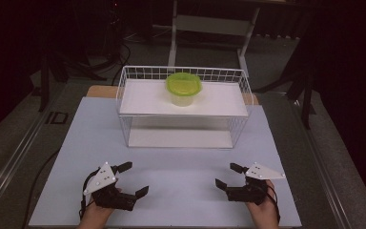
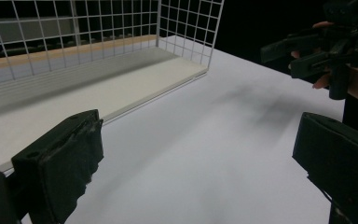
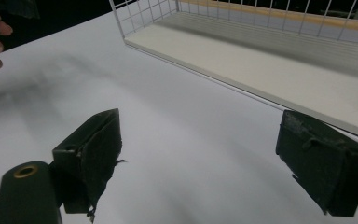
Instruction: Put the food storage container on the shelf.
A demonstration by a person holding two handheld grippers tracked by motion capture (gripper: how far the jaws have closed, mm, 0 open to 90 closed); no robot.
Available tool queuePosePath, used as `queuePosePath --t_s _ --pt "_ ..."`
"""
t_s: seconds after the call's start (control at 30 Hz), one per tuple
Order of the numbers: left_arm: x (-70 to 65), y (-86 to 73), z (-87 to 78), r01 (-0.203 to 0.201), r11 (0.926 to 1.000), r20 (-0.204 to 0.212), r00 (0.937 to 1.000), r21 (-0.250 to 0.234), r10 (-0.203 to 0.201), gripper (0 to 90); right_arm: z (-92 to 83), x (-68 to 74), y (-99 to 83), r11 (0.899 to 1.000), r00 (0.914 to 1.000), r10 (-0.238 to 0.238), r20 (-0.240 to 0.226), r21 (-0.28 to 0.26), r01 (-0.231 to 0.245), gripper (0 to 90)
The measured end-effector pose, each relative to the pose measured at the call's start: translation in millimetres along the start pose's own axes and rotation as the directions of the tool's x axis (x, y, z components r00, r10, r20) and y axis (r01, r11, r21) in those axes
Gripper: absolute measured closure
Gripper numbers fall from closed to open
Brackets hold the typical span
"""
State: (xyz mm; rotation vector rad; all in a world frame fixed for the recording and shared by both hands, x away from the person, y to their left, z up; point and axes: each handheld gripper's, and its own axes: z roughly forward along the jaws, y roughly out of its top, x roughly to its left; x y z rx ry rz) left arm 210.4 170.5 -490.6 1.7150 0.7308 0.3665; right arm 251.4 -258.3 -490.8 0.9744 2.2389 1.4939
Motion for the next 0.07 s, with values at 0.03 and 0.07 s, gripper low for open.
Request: queuePosePath --t_s 0.03,0.07 --pt "-0.3 0.0 0.2 0.001 1.0000 0.000 1.0000 -0.002 -0.001 2.2 -0.1 0.0 0.1 1.000 1.0000 -0.002 0.001 0.000 0.002 14.1" --pt "-0.3 0.0 0.2 0.001 1.0000 0.000 1.0000 -0.002 -0.001 2.2 0.1 0.0 0.0 1.000 1.0000 -0.005 0.005 0.002 0.005 14.1"
